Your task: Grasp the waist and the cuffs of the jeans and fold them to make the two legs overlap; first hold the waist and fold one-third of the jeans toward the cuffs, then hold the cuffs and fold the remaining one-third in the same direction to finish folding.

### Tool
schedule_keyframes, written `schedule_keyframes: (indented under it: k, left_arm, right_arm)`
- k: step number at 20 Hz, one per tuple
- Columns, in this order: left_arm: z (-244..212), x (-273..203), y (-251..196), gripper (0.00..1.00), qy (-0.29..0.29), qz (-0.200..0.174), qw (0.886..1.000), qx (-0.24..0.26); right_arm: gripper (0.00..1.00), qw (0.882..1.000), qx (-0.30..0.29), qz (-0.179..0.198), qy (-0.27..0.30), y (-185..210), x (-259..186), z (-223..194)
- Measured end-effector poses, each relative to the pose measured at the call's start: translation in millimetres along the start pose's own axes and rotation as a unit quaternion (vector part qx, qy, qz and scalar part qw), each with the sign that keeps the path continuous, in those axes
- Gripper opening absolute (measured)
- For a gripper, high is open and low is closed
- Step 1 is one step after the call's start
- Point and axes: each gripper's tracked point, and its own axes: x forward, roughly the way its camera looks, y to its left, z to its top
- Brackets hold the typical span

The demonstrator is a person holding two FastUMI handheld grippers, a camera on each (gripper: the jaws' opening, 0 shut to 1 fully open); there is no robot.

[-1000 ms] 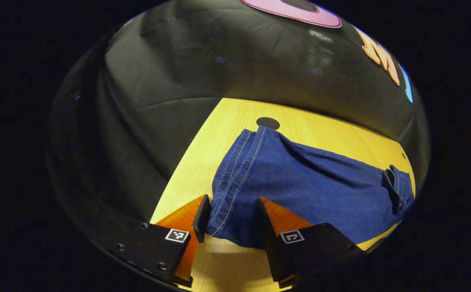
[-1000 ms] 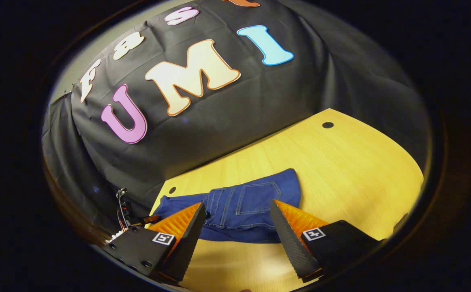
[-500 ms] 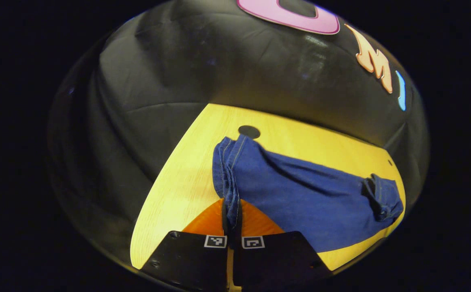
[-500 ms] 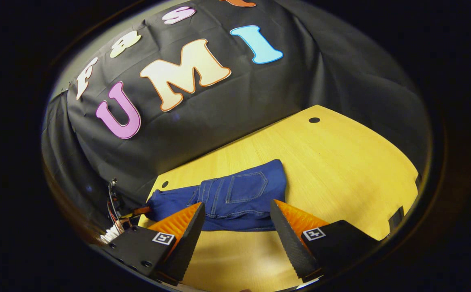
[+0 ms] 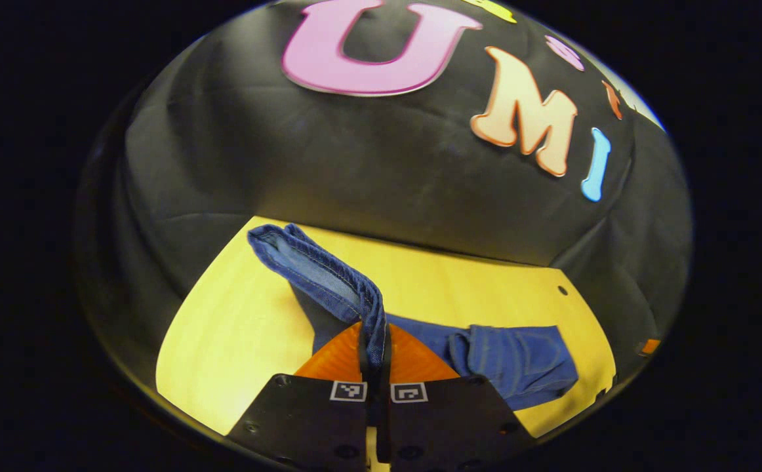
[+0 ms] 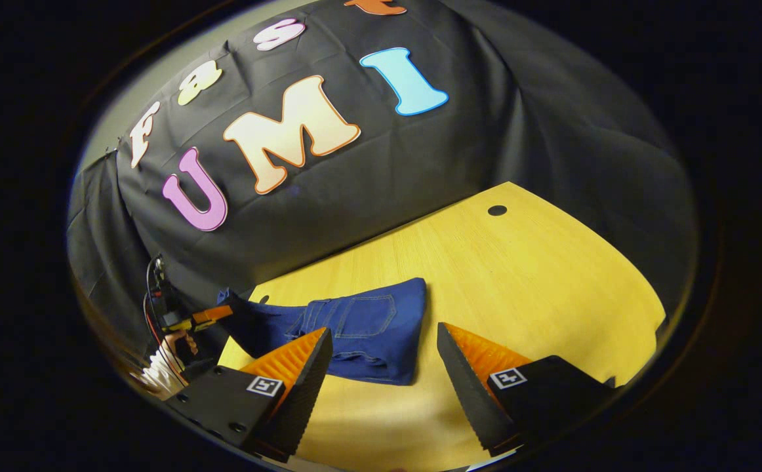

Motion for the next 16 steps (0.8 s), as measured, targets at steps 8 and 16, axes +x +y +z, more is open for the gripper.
schedule_keyframes:
  k: [8, 16]
  left_arm:
    - [-11, 13, -199, 0.00, 0.000, -0.057, 0.998, 0.032]
    - [-146, 44, -299, 0.00, 0.096, -0.057, 0.987, 0.117]
  right_arm:
    - [0.98, 0.999, -0.020, 0.040, 0.014, -76, -8, 34]
    - [0.98, 0.999, -0.015, 0.045, 0.024, -111, -22, 22]
